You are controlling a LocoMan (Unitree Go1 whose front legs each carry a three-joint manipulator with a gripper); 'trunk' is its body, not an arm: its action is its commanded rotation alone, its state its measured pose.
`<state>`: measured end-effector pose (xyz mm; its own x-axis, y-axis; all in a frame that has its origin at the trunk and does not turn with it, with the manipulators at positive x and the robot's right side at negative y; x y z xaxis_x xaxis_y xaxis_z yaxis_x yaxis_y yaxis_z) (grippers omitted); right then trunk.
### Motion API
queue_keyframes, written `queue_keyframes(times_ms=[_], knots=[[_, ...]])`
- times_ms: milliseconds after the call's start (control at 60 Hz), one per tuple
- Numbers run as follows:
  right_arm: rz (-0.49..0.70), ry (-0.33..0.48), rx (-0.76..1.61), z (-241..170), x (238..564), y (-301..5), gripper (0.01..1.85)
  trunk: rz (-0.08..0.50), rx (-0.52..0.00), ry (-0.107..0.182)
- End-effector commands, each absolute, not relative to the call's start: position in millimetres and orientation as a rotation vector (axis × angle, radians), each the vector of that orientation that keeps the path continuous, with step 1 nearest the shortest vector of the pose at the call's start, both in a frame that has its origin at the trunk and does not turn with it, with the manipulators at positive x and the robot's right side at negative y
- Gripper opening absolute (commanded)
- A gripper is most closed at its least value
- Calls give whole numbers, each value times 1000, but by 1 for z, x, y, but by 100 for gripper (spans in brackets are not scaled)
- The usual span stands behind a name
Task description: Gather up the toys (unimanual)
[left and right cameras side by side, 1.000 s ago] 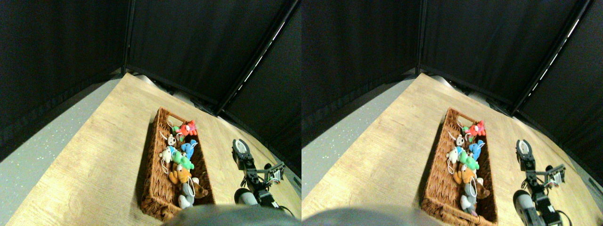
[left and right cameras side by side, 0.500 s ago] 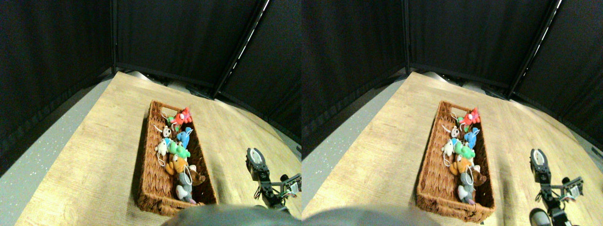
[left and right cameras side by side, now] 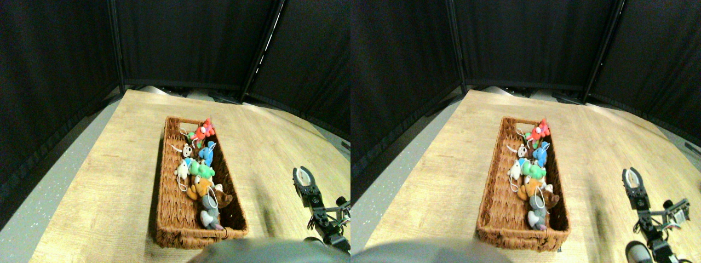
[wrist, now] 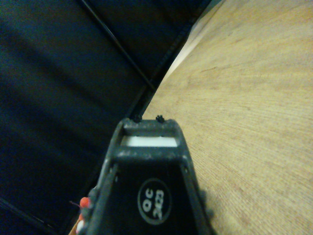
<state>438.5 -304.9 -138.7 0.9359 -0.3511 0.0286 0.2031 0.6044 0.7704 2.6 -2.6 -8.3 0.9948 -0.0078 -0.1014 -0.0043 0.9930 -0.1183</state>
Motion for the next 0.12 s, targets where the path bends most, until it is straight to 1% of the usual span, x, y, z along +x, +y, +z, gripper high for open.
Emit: queue_keyframes(times_ms=[17, 117], knots=[[-282, -226, 859, -128, 436, -302, 6, -22, -107, 75], [-273, -226, 871, -126, 435, -300, 6, -28, -110, 72]])
